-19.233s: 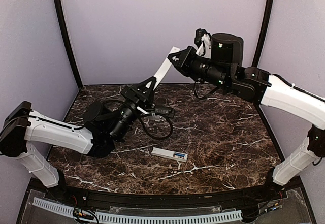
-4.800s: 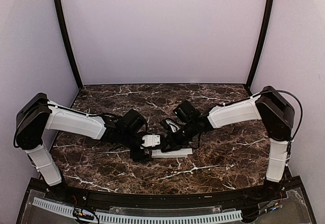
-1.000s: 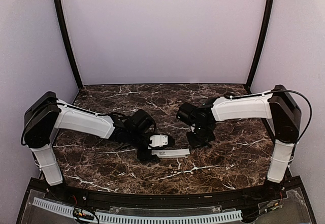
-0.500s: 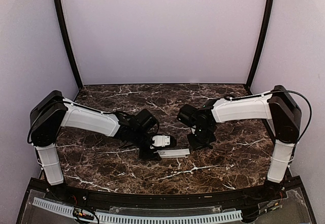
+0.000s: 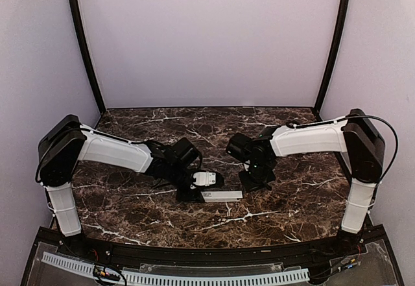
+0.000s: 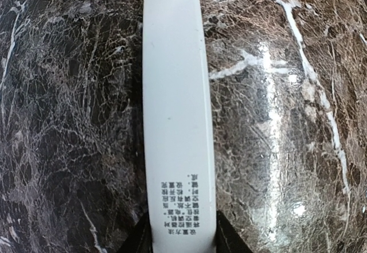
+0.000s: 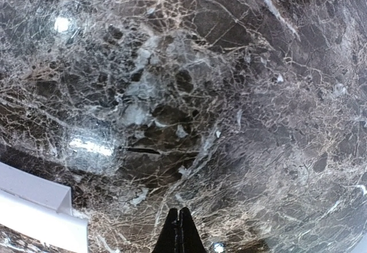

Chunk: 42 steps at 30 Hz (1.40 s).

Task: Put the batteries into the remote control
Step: Load the battery cover onto the remote control without the battery cover.

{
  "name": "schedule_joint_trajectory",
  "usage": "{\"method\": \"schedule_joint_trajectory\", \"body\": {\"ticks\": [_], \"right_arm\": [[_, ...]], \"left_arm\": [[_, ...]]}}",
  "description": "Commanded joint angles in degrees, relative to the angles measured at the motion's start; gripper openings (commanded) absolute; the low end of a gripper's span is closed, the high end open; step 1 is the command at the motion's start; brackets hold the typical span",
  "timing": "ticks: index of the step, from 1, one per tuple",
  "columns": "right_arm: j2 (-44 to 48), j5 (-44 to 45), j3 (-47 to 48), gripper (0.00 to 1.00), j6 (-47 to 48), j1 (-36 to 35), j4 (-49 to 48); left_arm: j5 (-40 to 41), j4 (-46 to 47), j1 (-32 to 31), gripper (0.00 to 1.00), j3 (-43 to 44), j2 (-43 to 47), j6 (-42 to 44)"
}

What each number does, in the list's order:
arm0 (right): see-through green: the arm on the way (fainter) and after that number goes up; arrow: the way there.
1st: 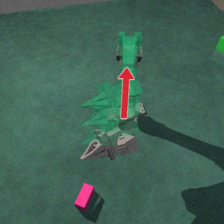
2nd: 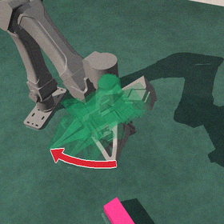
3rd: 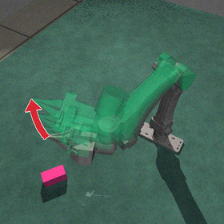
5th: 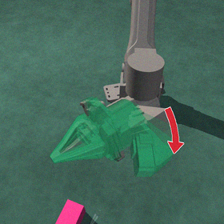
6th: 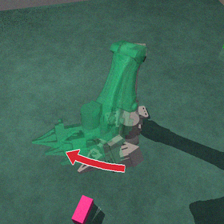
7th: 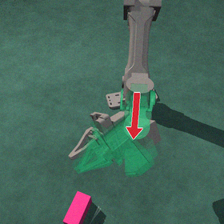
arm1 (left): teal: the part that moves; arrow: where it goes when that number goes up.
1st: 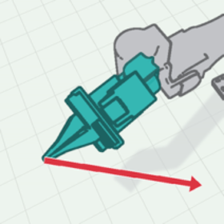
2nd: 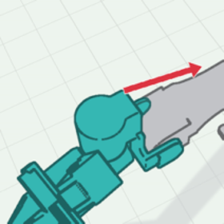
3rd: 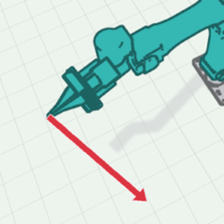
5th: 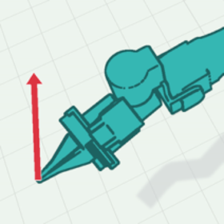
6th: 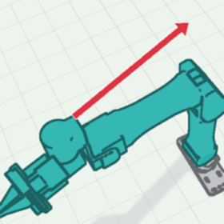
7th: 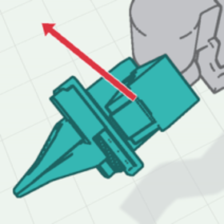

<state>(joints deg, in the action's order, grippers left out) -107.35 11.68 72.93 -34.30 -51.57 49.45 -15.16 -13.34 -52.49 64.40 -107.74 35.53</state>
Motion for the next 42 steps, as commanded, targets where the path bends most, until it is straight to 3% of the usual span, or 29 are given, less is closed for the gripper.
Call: {"method": "schedule_joint_trajectory", "body": {"ticks": [1,6,16,42], "right_arm": [[0.4,-0.2,0.4,0.00,0.3,0.2,-0.2],[0.8,-1.7,0.0,0.00,0.2,0.2,-1.4],[0.3,-6.6,-1.3,0.00,-3.3,-1.6,-3.5],[-4.0,-7.3,3.3,0.00,-4.7,-4.0,-3.1]], "left_arm": [[-1.3,-1.8,0.3,0.33,0.7,-0.1,0.6],[-1.3,-1.9,0.3,0.35,0.3,-0.1,0.8],[-0.2,-2.3,0.3,0.50,-1.1,1.3,1.4],[0.3,-1.1,0.2,0.48,-1.7,1.4,1.6]]}}
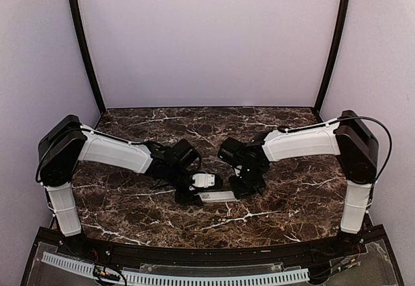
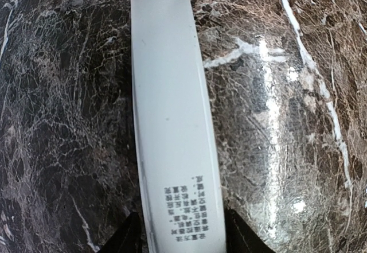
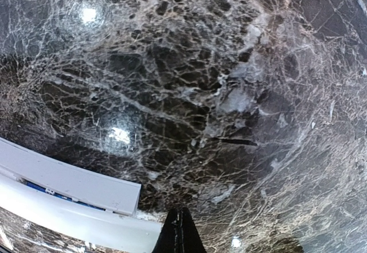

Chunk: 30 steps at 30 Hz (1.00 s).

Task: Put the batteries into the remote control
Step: Load the battery cover onto the remote control without the battery cover.

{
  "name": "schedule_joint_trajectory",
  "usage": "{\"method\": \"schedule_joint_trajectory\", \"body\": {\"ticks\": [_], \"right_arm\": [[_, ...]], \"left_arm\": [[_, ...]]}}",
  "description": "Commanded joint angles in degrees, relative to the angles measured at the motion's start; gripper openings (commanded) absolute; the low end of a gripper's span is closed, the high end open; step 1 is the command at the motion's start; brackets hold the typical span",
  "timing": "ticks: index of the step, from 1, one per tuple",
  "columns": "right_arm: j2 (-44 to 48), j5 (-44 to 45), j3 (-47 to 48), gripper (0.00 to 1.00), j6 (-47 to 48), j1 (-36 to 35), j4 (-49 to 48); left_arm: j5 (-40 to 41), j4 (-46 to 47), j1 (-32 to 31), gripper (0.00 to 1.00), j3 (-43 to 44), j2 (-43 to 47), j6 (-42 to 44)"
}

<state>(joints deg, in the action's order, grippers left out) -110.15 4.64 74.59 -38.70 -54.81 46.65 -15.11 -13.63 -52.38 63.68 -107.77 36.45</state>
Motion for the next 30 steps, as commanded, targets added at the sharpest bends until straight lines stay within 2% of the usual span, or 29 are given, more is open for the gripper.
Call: {"method": "schedule_joint_trajectory", "body": {"ticks": [1,9,22,30], "right_arm": [[-1.3,-0.2,1.8,0.00,-0.4,-0.7,-0.3],[-1.6,-0.3,2.4,0.00,-0.2,-0.8,-0.4],[-1.2,0.5,1.8,0.00,0.1,-0.8,0.4],[-1.1,0.2,2.0,0.00,0.2,-0.8,0.2]], "left_arm": [[0.3,-0.8,0.1,0.48,-1.0,1.4,0.7],[0.5,-0.7,0.1,0.48,-1.0,1.4,0.7],[-0.2,-1.0,0.1,0.37,-0.6,2.2,-0.1],[0.2,-1.1,0.2,0.42,-0.8,2.5,0.3]]}}
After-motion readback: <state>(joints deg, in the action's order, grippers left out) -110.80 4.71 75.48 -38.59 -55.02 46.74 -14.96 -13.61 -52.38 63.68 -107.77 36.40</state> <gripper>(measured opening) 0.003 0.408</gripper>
